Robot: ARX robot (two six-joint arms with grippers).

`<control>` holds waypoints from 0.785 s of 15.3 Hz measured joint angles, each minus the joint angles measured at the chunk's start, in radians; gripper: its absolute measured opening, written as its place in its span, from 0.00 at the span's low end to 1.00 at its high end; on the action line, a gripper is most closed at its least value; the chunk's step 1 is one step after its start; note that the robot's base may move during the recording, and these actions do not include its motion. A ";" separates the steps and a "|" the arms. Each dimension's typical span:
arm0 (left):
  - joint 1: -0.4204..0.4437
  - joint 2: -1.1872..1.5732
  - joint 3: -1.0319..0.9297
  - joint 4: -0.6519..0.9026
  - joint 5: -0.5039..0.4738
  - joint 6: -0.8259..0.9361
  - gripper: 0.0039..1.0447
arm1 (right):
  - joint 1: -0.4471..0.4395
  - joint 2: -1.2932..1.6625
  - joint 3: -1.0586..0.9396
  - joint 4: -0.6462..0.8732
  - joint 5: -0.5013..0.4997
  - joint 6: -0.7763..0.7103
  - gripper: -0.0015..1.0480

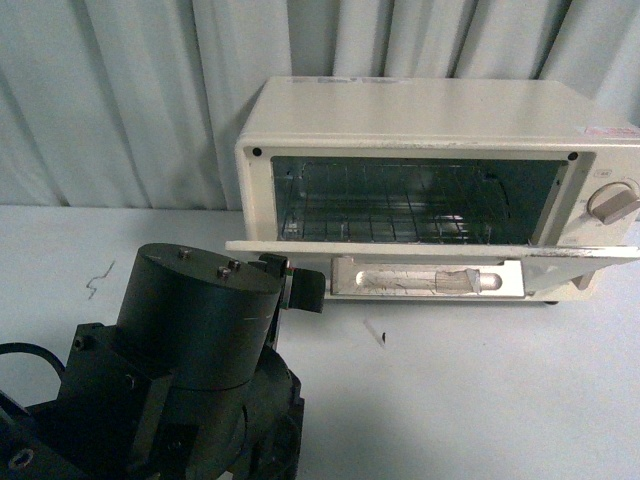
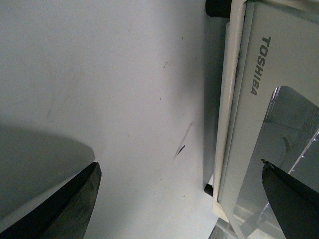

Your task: Open oven

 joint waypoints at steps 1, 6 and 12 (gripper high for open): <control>0.000 0.000 0.000 0.000 0.000 0.000 0.94 | 0.004 0.000 0.000 0.000 -0.002 0.000 0.02; 0.000 0.000 0.000 0.000 0.000 0.000 0.94 | 0.004 0.000 0.000 0.000 -0.002 0.000 0.02; 0.000 0.000 0.000 0.000 0.000 0.000 0.94 | 0.004 0.000 0.000 0.000 -0.002 -0.001 0.24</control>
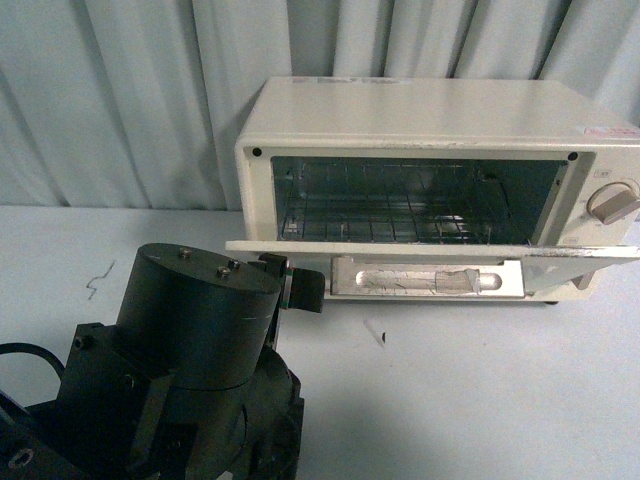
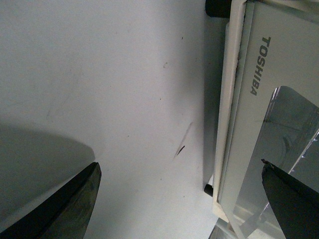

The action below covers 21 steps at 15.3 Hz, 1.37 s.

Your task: Open oven

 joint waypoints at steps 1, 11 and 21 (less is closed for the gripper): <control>0.000 0.000 0.000 0.000 0.000 0.000 0.94 | 0.000 0.000 0.000 0.000 0.000 0.000 0.33; -0.067 -0.078 -0.228 0.197 -0.507 0.472 0.94 | 0.000 0.000 0.000 0.000 0.000 0.000 0.94; 0.280 -0.404 -0.695 0.450 -0.133 1.688 0.11 | 0.000 0.000 0.000 0.000 0.000 0.000 0.94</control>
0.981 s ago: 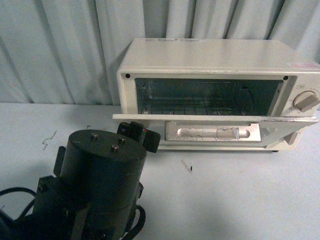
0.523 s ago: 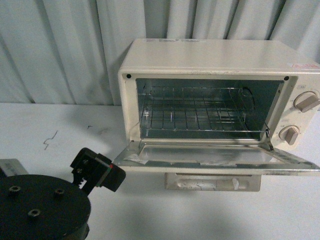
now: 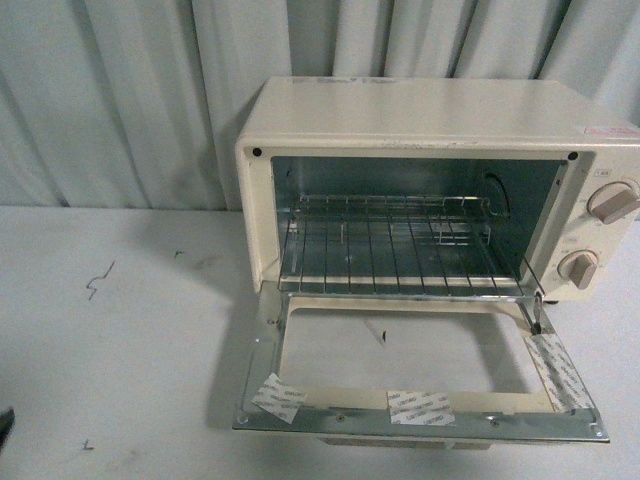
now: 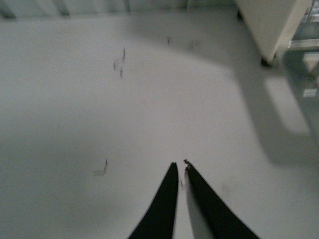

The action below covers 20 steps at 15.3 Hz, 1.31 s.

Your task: Open oven

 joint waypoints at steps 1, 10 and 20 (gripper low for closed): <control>0.036 -0.116 -0.006 0.013 0.031 0.018 0.01 | 0.000 0.000 0.000 0.002 -0.001 0.000 0.94; 0.294 -1.075 -0.006 -0.605 0.274 0.040 0.01 | 0.000 0.000 0.000 0.001 0.000 0.000 0.94; 0.290 -1.456 0.002 -1.023 0.293 0.040 0.01 | 0.000 0.000 0.000 0.000 0.000 0.000 0.94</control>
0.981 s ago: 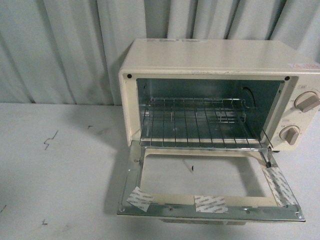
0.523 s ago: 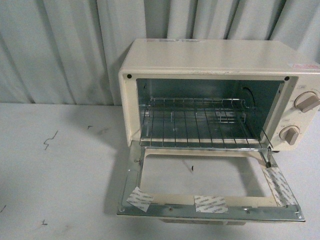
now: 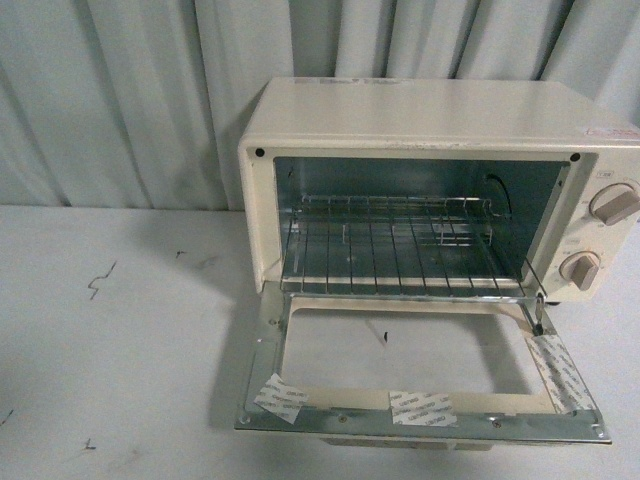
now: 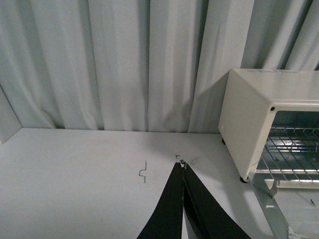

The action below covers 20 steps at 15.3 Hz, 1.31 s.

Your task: Open oven

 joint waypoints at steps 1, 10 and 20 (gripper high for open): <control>0.000 -0.020 0.000 -0.022 0.000 0.000 0.01 | 0.000 0.000 0.000 0.000 0.000 0.000 0.94; 0.000 -0.241 0.002 -0.251 0.000 0.000 0.01 | 0.000 0.000 0.000 0.000 0.000 0.000 0.94; 0.000 -0.241 0.002 -0.253 0.000 0.000 0.75 | 0.000 0.000 0.000 0.000 0.000 0.000 0.94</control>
